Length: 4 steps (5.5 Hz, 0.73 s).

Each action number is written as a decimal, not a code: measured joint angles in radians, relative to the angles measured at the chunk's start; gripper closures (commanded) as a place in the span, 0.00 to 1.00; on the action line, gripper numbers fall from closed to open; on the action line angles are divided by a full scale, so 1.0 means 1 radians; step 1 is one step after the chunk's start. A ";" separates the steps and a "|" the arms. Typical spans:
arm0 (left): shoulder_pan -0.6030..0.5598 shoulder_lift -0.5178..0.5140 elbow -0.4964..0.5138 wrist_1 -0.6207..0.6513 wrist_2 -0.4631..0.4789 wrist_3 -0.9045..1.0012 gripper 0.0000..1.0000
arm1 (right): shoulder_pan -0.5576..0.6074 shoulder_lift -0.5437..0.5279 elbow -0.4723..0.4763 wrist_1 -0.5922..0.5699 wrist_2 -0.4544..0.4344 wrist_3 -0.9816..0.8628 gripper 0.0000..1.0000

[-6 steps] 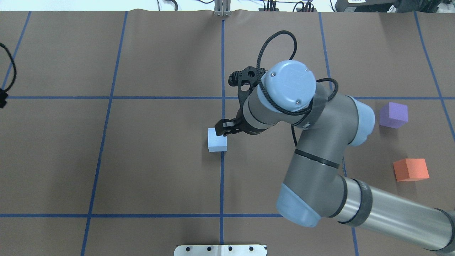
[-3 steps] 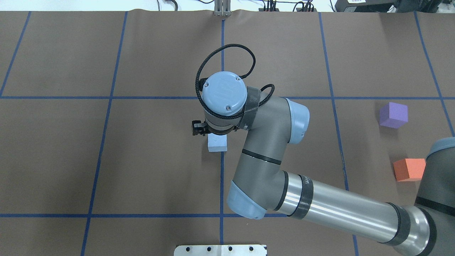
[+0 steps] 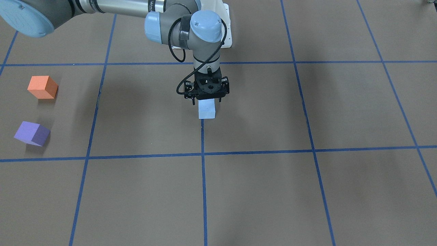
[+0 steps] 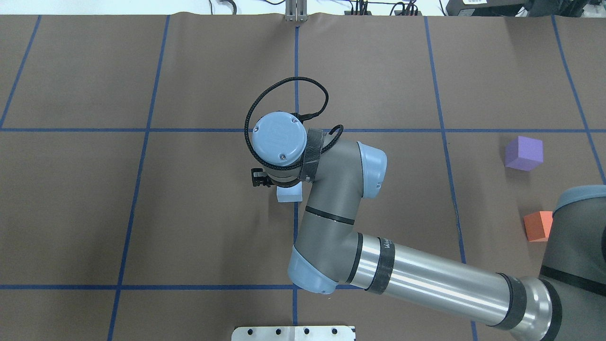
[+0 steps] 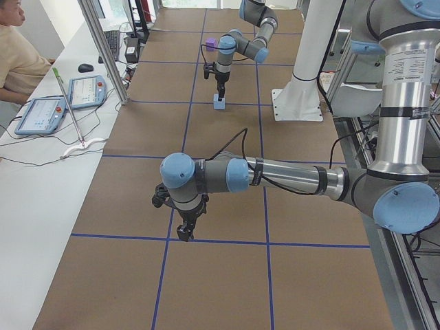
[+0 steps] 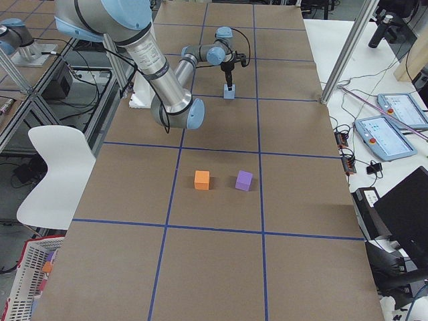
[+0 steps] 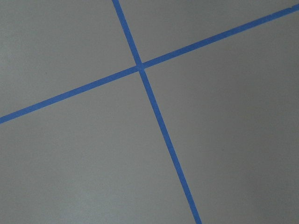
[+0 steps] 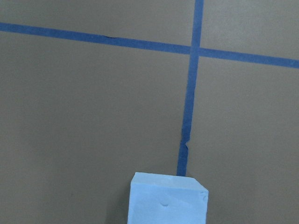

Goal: Place blue block between orange and purple blocks
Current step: 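Lower the right gripper onto the light blue cube and grasp it, then carry the light blue cube with the right gripper toward the purple cube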

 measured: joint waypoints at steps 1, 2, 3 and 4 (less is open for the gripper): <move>0.000 0.000 -0.001 0.000 0.000 0.002 0.00 | -0.007 0.001 -0.040 0.025 -0.012 0.009 0.21; 0.000 0.003 0.000 -0.001 0.000 0.002 0.00 | -0.011 0.001 -0.082 0.066 -0.017 0.011 0.57; 0.000 0.005 -0.001 -0.002 0.000 0.001 0.00 | -0.011 0.001 -0.104 0.090 -0.015 0.012 0.93; 0.000 0.007 -0.003 -0.003 0.000 0.000 0.00 | -0.009 0.001 -0.101 0.098 -0.005 0.011 0.94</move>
